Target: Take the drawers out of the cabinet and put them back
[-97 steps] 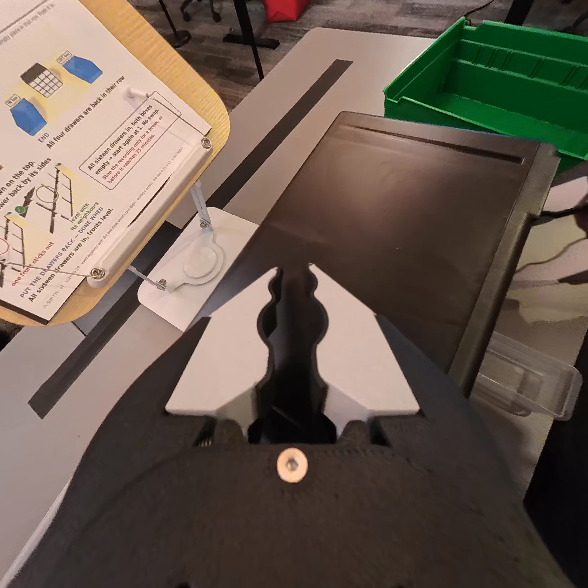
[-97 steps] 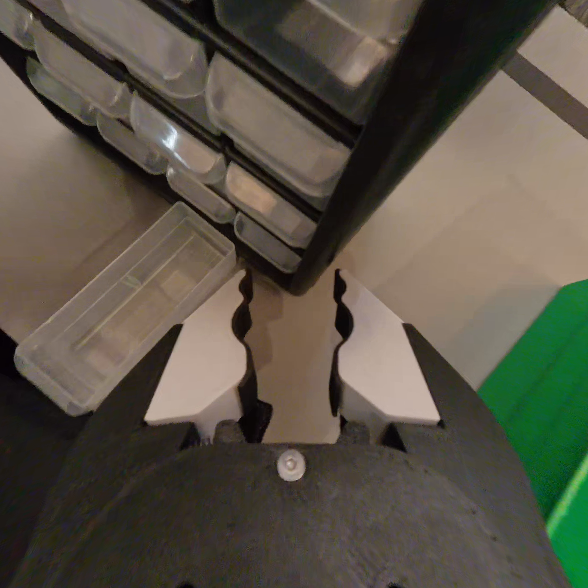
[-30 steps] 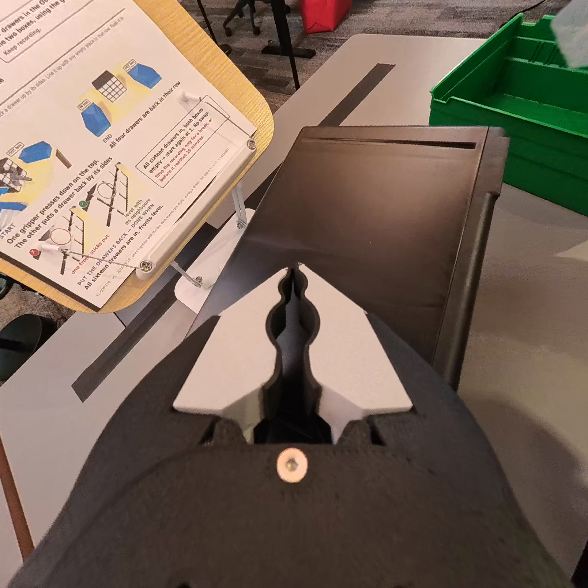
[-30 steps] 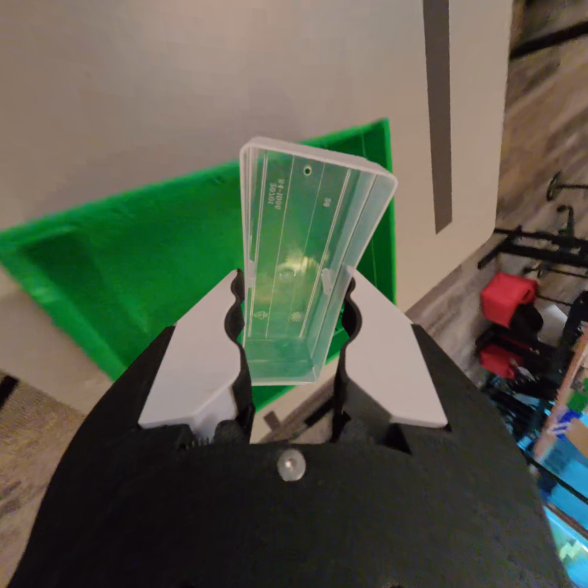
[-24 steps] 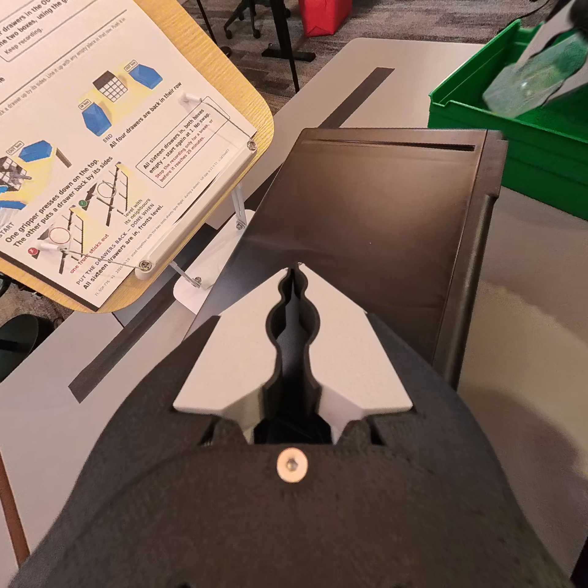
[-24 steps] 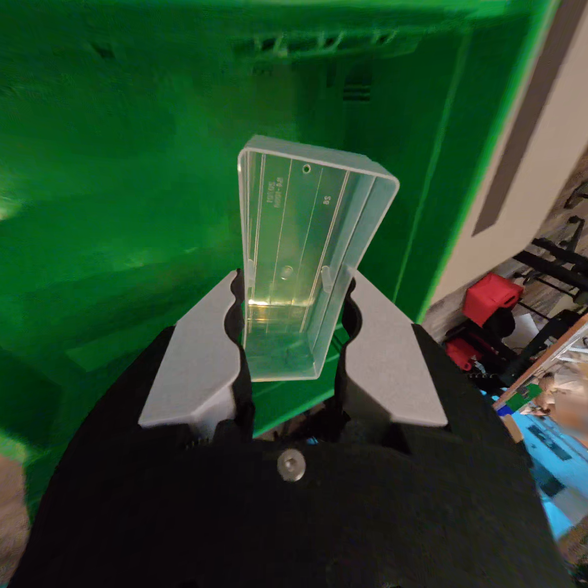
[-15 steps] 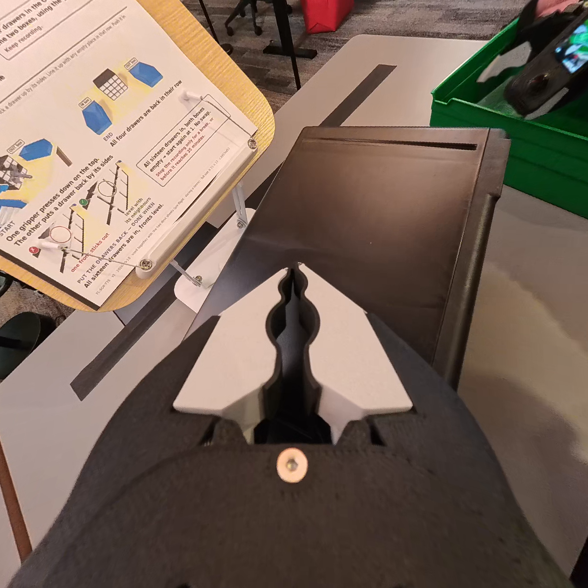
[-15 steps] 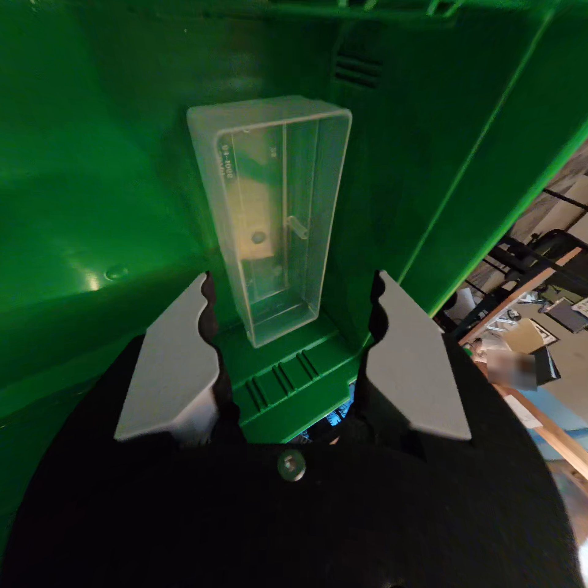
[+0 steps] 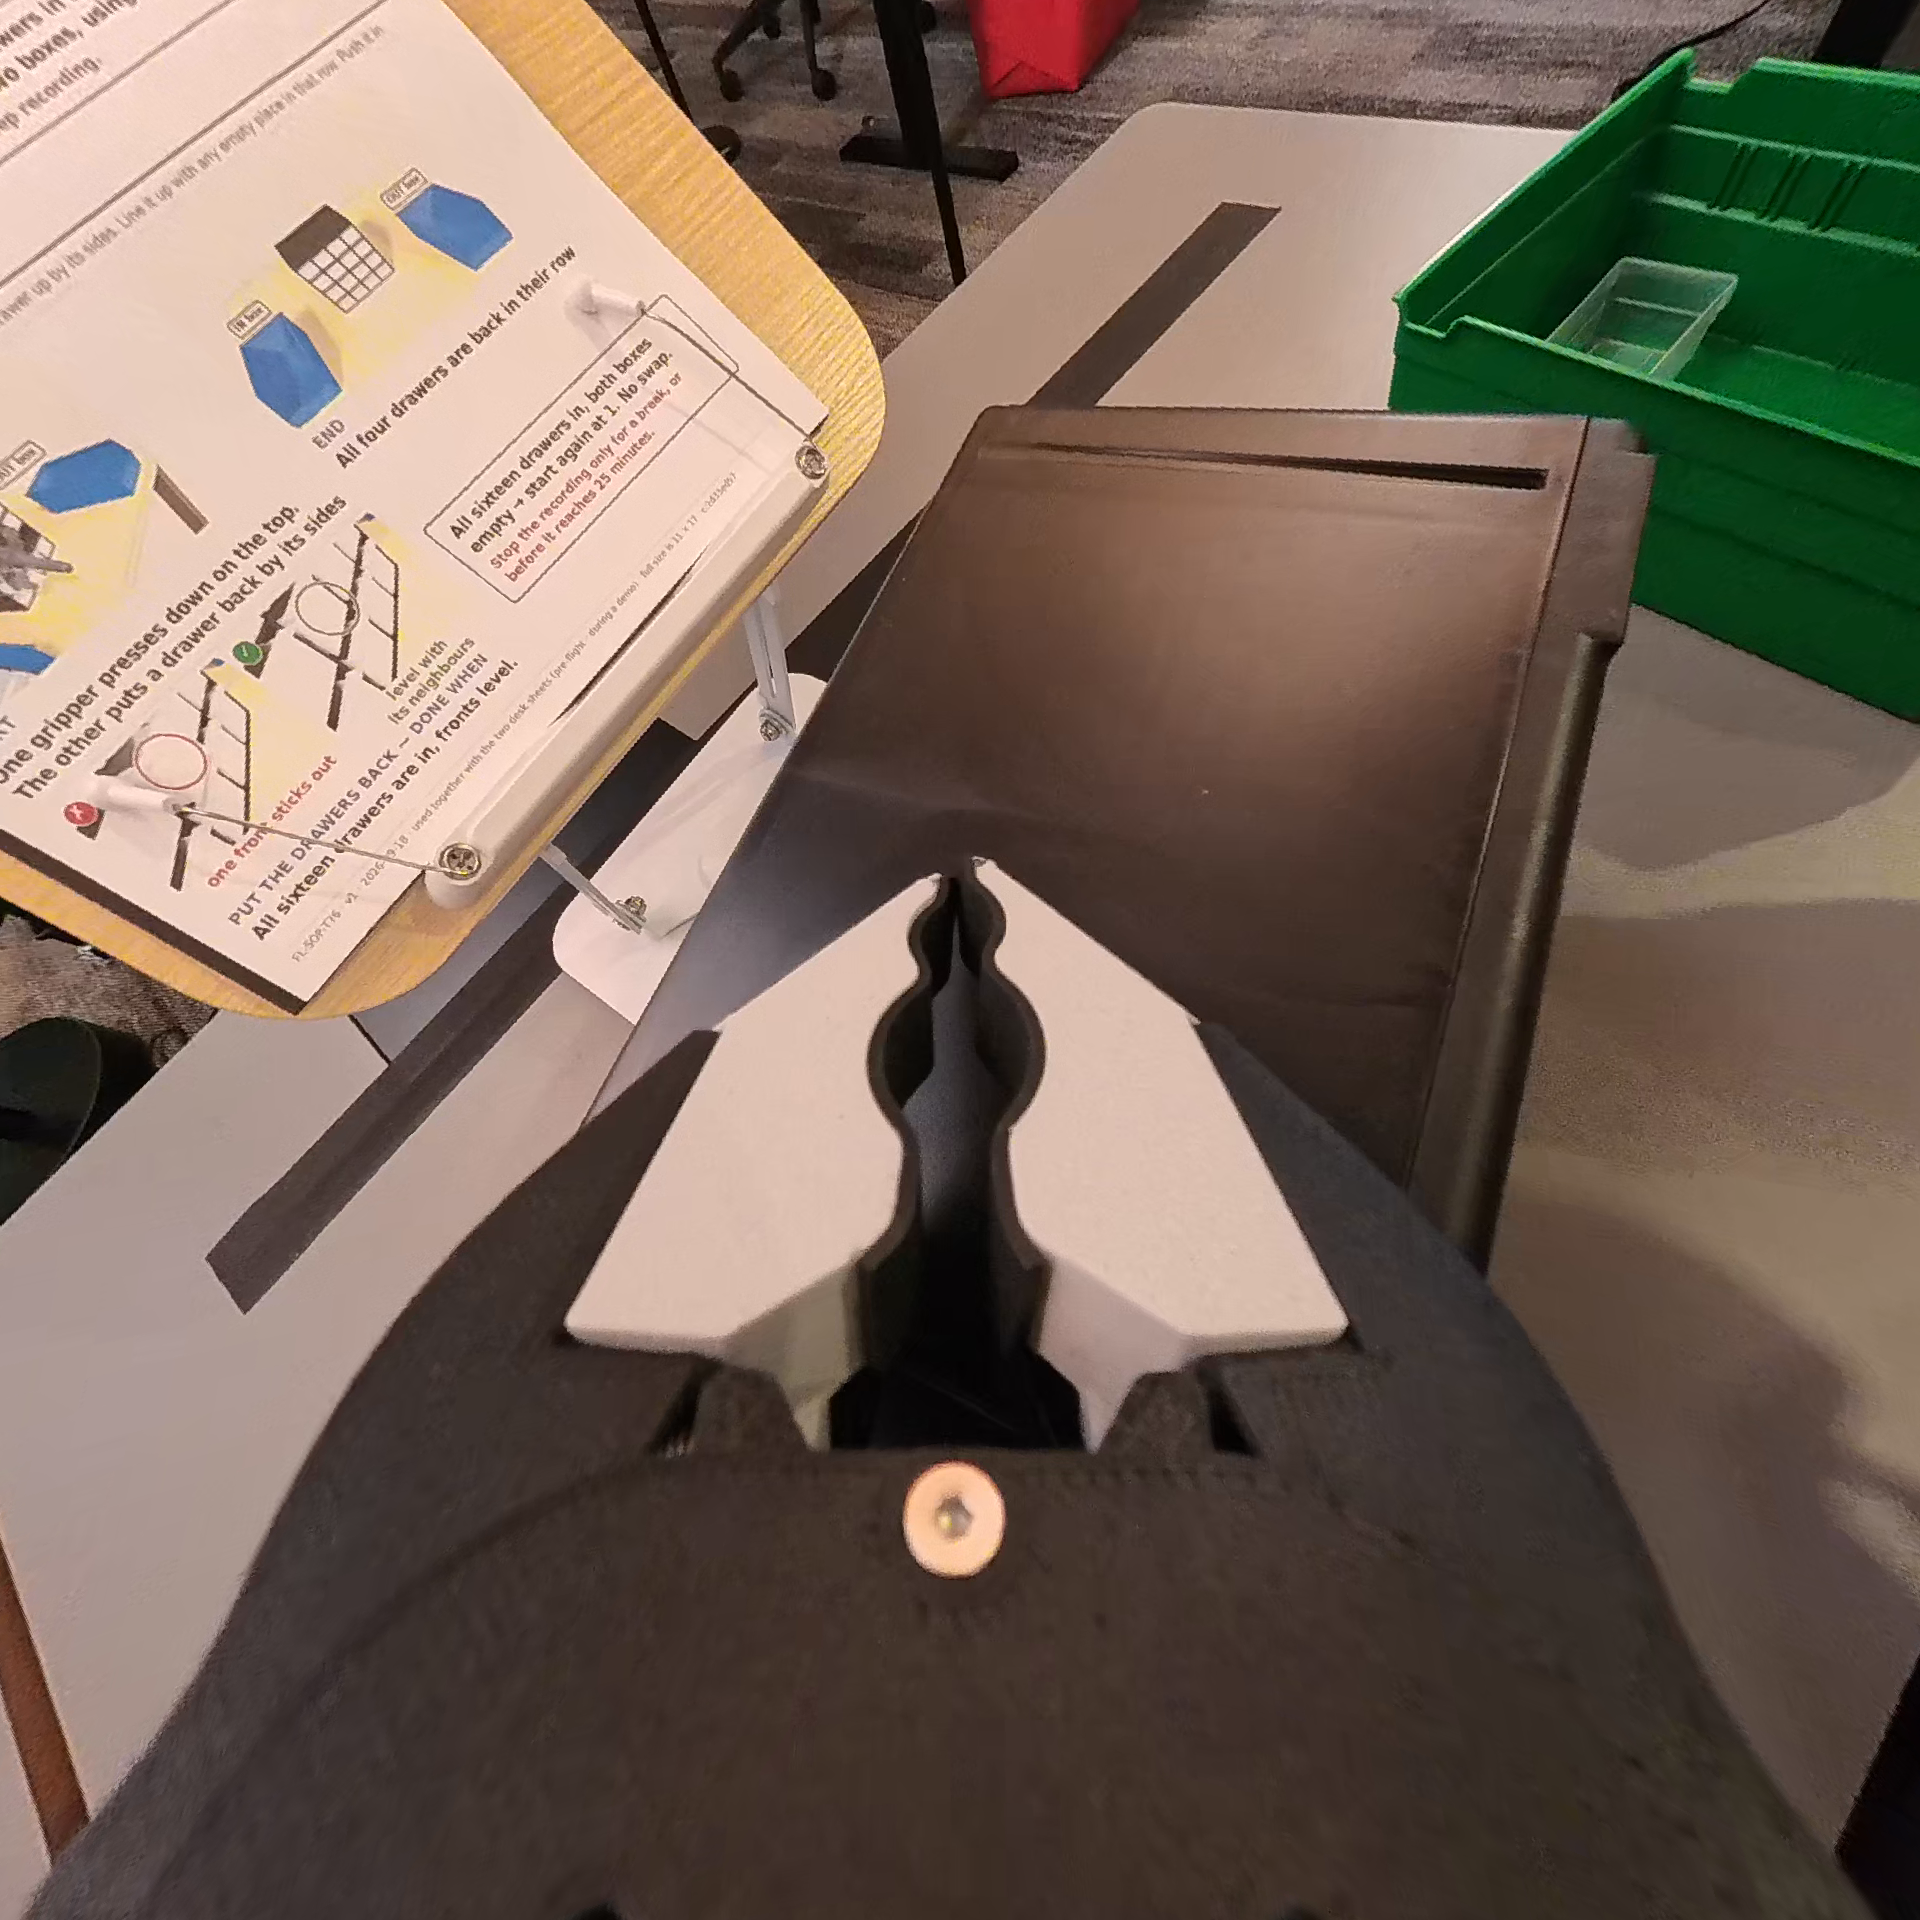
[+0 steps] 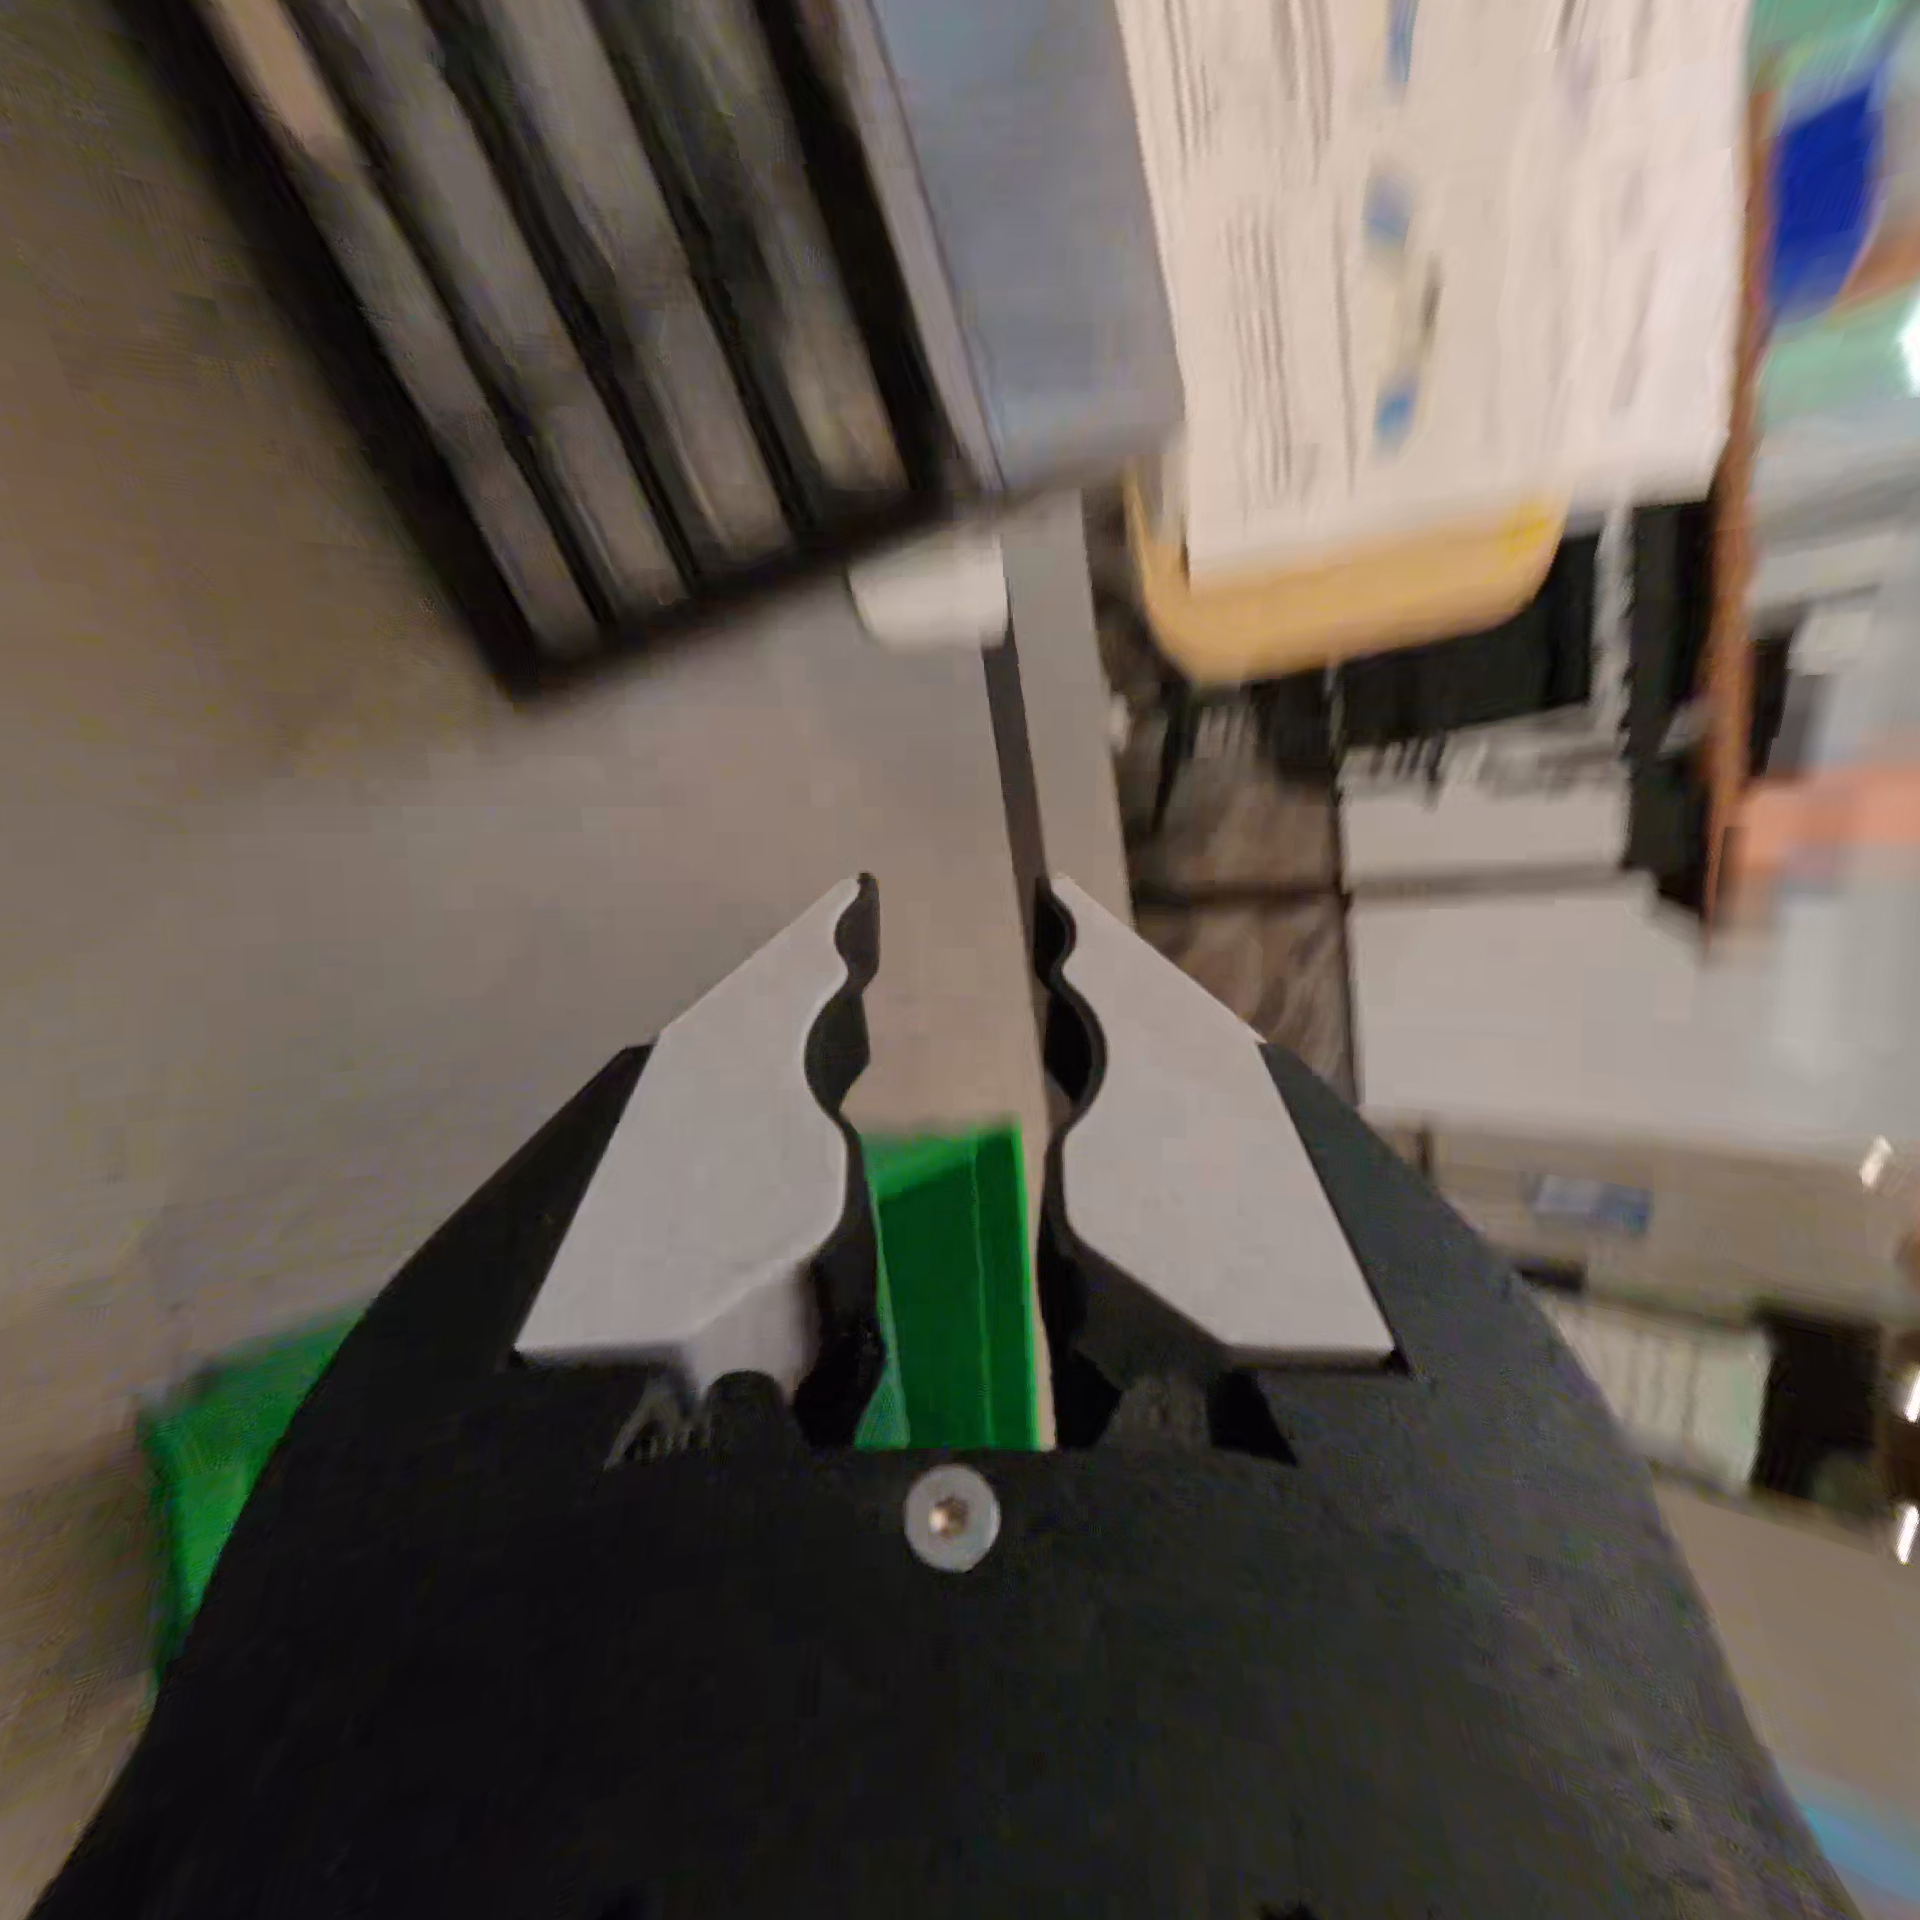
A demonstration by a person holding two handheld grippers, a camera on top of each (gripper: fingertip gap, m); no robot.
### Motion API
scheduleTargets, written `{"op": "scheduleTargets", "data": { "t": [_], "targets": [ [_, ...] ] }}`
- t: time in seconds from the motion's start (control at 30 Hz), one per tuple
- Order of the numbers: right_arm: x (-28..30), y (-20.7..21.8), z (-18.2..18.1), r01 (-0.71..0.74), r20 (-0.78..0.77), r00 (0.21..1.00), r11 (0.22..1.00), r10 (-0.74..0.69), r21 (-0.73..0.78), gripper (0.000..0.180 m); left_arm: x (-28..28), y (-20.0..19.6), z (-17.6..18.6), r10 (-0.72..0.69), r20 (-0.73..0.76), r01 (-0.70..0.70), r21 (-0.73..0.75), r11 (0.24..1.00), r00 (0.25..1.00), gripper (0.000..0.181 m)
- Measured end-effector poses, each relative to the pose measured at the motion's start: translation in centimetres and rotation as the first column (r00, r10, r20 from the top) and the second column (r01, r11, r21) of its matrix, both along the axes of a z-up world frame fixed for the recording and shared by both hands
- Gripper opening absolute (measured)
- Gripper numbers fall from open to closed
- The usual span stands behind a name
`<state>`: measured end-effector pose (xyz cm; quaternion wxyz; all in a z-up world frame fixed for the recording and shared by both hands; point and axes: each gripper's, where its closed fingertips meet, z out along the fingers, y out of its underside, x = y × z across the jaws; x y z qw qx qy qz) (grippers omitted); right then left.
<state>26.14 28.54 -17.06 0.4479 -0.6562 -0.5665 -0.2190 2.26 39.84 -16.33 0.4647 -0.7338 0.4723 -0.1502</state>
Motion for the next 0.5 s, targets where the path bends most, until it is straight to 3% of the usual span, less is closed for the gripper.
{"op": "scheduleTargets", "data": {
  "t": [0.07, 0.13, 0.2, 0.33, 0.43, 0.5],
  "targets": [
    [-7.3, -2.2, -0.6, -0.194, -0.001, 0.981, 0.978, 0.194, 0.077, 0.027, 0.0, 0.0, 0.0, -0.005, 0.012, 0.006, -0.012, 1.0, 1.0, 0.0],
    [-12.6, -3.3, -3.0, -0.286, 0.048, 0.958, 0.953, 0.282, 0.097, 0.033, 0.0, 0.0, 0.1, -0.012, 0.035, 0.013, -0.029, 0.999, 0.999, 0.0],
    [-15.8, -2.7, -4.7, -0.309, 0.145, 0.948, 0.931, 0.285, 0.193, 0.041, 0.0, 0.0, 0.0, -0.012, 0.034, 0.013, -0.032, 0.999, 0.999, 0.0],
    [-21.3, -1.7, -6.0, -0.377, 0.167, 0.926, 0.862, 0.339, 0.339, 0.045, 0.0, 0.0, 0.0, -0.007, 0.02, 0.008, -0.023, 1.0, 1.0, 0.0],
    [-23.2, 0.1, -6.5, -0.39, 0.224, 0.92, 0.814, 0.323, 0.43, 0.043, 0.0, 0.0, 0.0, -0.008, 0.033, 0.009, -0.028, 1.0, 0.999, 0.0],
    [-23.9, 1.0, -6.6, -0.38, 0.209, 0.925, 0.804, 0.318, 0.458, 0.031, 0.0, 0.0, 0.1, -0.008, 0.037, 0.009, -0.029, 1.0, 0.999, 0.0]
  ]
}}
